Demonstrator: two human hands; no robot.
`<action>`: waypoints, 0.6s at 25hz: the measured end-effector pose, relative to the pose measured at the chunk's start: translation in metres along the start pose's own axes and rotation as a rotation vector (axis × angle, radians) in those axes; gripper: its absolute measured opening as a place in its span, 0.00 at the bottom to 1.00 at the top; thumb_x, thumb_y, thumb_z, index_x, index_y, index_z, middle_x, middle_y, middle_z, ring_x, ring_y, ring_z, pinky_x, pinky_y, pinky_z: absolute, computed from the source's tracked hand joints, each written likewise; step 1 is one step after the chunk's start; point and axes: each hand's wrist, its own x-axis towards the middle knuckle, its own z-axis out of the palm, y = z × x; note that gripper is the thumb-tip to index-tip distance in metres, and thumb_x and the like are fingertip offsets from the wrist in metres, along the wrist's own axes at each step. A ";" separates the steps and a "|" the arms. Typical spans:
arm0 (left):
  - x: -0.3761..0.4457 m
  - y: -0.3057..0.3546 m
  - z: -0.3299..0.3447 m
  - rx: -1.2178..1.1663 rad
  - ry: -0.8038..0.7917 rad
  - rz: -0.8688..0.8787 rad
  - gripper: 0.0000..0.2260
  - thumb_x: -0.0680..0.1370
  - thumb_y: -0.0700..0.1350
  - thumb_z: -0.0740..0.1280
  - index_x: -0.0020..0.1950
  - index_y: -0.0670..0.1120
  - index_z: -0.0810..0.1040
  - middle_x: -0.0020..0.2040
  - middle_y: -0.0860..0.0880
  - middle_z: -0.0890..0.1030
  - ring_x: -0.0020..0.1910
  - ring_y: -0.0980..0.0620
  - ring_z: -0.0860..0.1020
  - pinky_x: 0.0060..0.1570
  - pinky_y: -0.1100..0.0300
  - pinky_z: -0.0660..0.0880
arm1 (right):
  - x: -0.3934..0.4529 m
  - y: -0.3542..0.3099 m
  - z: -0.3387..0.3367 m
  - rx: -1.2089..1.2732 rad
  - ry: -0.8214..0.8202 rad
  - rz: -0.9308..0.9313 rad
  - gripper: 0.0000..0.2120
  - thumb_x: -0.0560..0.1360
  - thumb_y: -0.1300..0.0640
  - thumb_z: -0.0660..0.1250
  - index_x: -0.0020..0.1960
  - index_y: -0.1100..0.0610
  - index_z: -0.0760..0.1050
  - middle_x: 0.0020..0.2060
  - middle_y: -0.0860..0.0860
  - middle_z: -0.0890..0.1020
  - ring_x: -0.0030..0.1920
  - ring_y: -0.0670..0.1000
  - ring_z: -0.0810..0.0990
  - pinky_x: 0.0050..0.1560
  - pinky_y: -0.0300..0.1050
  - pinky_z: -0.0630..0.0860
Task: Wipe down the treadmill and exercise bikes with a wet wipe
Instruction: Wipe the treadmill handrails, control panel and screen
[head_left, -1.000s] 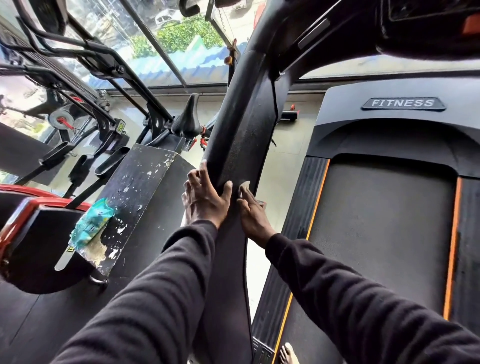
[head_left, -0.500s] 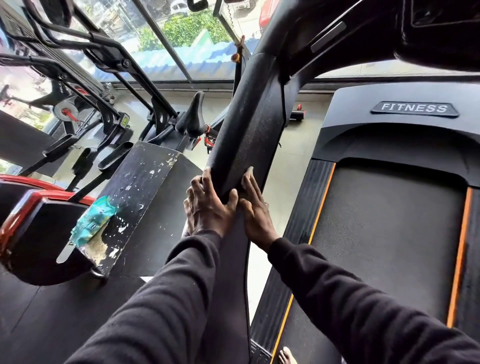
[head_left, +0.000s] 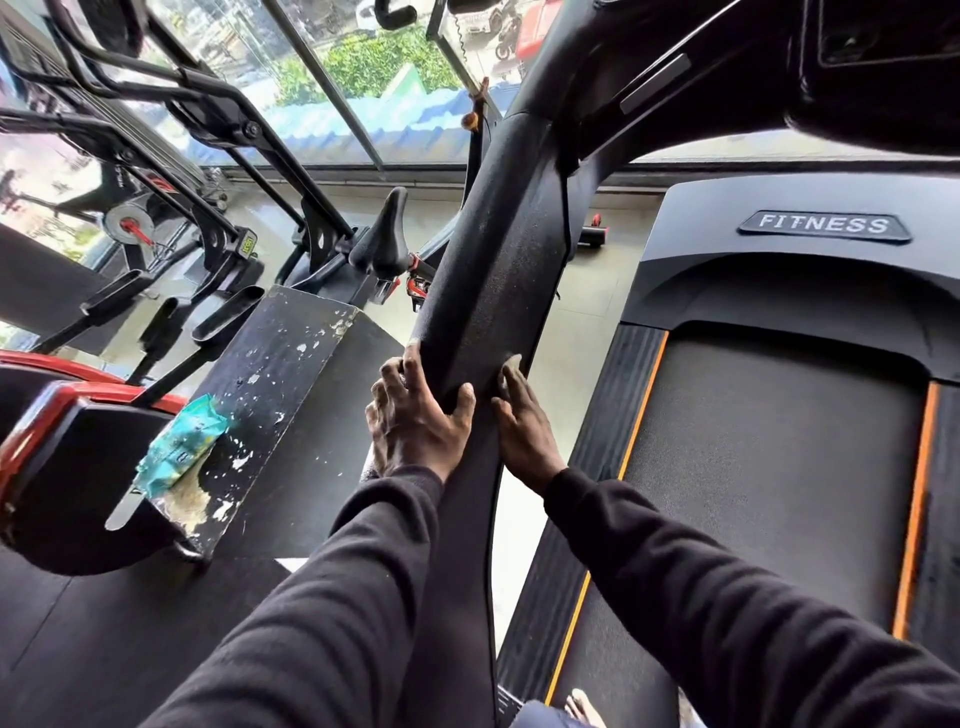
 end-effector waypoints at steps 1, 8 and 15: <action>0.001 0.000 0.000 -0.002 -0.001 -0.001 0.34 0.76 0.59 0.65 0.77 0.49 0.59 0.69 0.42 0.68 0.66 0.40 0.69 0.64 0.42 0.66 | 0.000 0.000 0.000 0.006 0.014 -0.037 0.26 0.83 0.59 0.57 0.78 0.59 0.53 0.75 0.46 0.55 0.76 0.44 0.52 0.76 0.39 0.50; 0.002 -0.002 0.001 -0.007 -0.019 -0.006 0.34 0.75 0.60 0.64 0.77 0.50 0.58 0.69 0.43 0.67 0.65 0.41 0.69 0.65 0.42 0.67 | 0.005 -0.010 0.004 -0.013 0.046 0.010 0.30 0.80 0.50 0.53 0.79 0.58 0.52 0.78 0.48 0.53 0.76 0.43 0.52 0.74 0.36 0.49; 0.004 -0.004 0.000 -0.080 -0.036 -0.032 0.35 0.74 0.61 0.66 0.77 0.50 0.59 0.68 0.43 0.68 0.66 0.41 0.68 0.65 0.42 0.66 | 0.000 -0.050 0.003 0.050 0.092 -0.076 0.32 0.76 0.52 0.52 0.79 0.57 0.54 0.77 0.46 0.54 0.76 0.42 0.53 0.74 0.33 0.51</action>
